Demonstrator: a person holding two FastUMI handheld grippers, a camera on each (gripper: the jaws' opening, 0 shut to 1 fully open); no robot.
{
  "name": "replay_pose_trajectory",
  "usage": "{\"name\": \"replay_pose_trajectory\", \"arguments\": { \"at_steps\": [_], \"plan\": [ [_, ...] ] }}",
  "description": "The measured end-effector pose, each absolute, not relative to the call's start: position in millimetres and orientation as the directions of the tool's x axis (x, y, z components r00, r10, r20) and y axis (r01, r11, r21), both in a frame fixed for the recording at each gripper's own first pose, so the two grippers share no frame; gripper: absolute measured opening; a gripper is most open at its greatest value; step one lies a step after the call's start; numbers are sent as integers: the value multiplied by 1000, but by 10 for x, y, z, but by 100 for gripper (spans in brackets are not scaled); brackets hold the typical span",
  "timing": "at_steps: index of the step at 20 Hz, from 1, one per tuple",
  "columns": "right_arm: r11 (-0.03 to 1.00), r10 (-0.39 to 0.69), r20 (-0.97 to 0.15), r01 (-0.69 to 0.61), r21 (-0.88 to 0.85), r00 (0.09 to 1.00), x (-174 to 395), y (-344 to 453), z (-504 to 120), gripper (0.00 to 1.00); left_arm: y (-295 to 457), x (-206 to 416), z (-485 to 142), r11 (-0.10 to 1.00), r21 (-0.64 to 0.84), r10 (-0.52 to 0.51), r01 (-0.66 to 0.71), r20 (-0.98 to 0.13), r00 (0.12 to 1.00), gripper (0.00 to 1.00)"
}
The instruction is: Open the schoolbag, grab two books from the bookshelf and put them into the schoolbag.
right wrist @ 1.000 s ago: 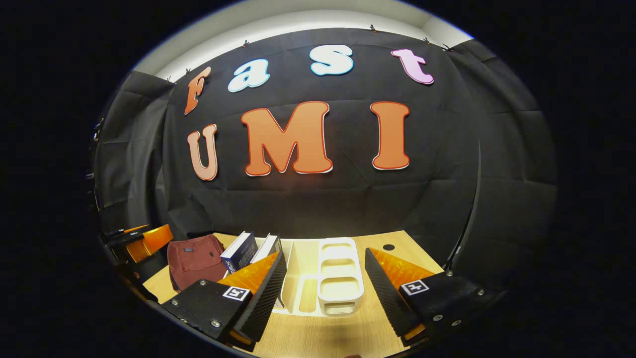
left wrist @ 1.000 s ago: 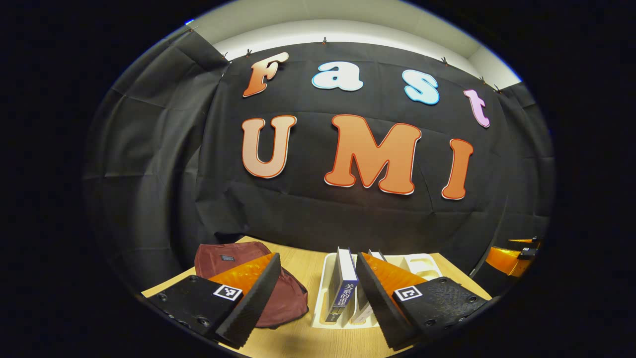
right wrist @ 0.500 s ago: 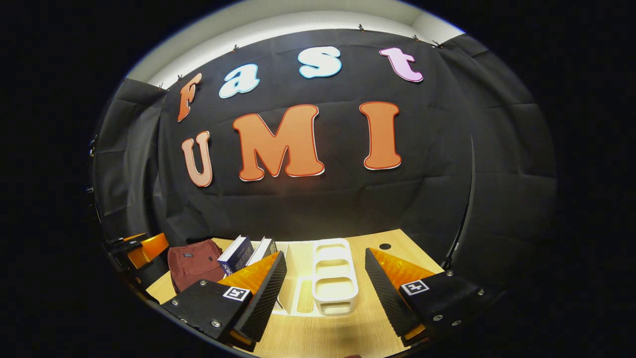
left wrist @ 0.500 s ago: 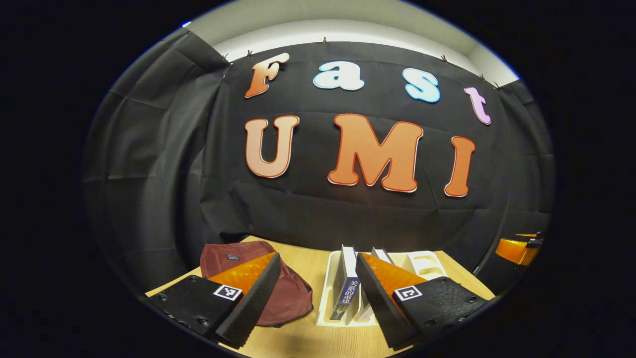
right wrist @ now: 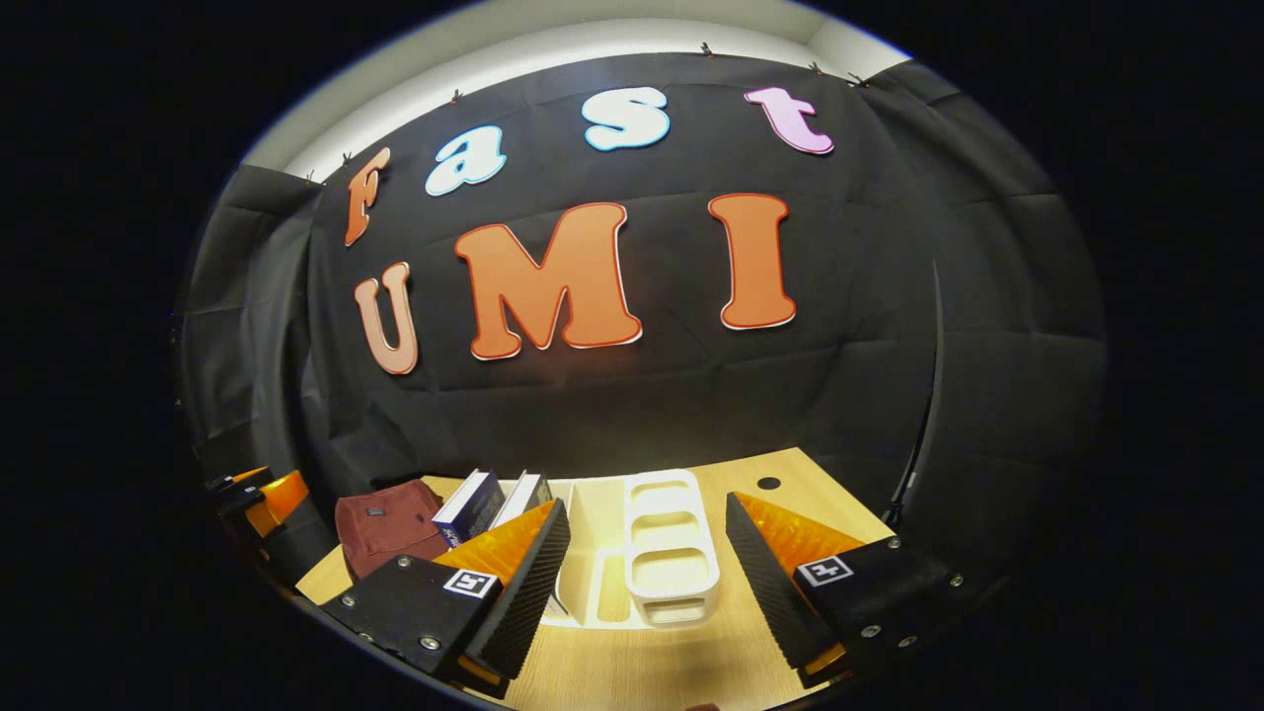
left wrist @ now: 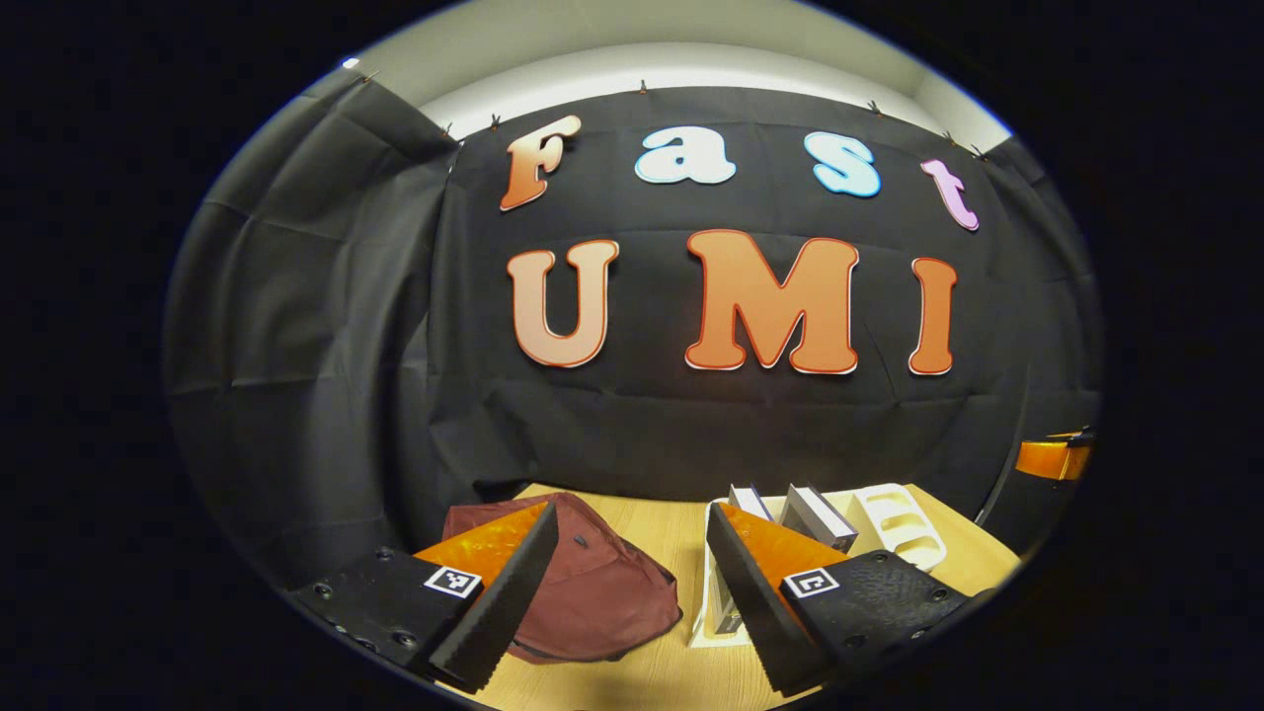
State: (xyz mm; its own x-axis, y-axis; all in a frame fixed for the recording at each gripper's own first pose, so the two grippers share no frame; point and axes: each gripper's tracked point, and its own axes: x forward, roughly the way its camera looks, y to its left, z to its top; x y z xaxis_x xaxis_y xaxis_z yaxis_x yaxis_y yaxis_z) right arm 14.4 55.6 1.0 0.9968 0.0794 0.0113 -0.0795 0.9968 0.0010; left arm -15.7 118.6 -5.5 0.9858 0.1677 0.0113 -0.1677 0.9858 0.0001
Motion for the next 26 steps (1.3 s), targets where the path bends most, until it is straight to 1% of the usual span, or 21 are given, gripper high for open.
{"name": "replay_pose_trajectory", "arguments": {
  "at_steps": [2,6,9,11,14,18,20,21,22,23,26],
  "plan": [
    [996,87,-6,-87,-7,996,156,639,-31,94,1276,-122,-97,985,-3,175,-175,6,985,95],
    [999,28,-15,-27,33,1000,194,656,-79,94,1399,10,-110,989,19,147,-147,23,989,95],
    [1000,-27,-27,28,14,999,237,711,-137,94,1491,201,-310,995,45,95,-94,-30,995,95],
    [995,-98,-31,96,-40,995,263,655,-180,94,1618,355,-487,992,84,99,-93,-69,993,95],
    [994,-109,-50,108,-23,993,265,753,-250,94,1750,515,-821,978,197,99,-72,-132,986,95],
    [989,-145,-77,143,-33,986,261,676,-318,95,1827,609,-1396,909,417,101,6,-235,967,96],
    [987,-156,-99,153,-43,983,269,614,-383,94,1744,621,-1750,867,495,106,56,-294,950,96],
    [986,-164,-111,160,-44,980,271,558,-419,95,1670,634,-1985,851,517,104,96,-343,933,96],
    [985,-171,-125,167,-41,977,268,500,-450,94,1626,601,-2237,832,536,112,144,-417,902,96],
    [984,-176,-140,172,-36,975,257,448,-479,94,1569,578,-2431,802,568,119,187,-458,881,97],
    [981,-192,-158,189,-36,969,210,290,-537,94,1434,583,-2752,688,673,129,271,-481,867,98]
  ]
}}
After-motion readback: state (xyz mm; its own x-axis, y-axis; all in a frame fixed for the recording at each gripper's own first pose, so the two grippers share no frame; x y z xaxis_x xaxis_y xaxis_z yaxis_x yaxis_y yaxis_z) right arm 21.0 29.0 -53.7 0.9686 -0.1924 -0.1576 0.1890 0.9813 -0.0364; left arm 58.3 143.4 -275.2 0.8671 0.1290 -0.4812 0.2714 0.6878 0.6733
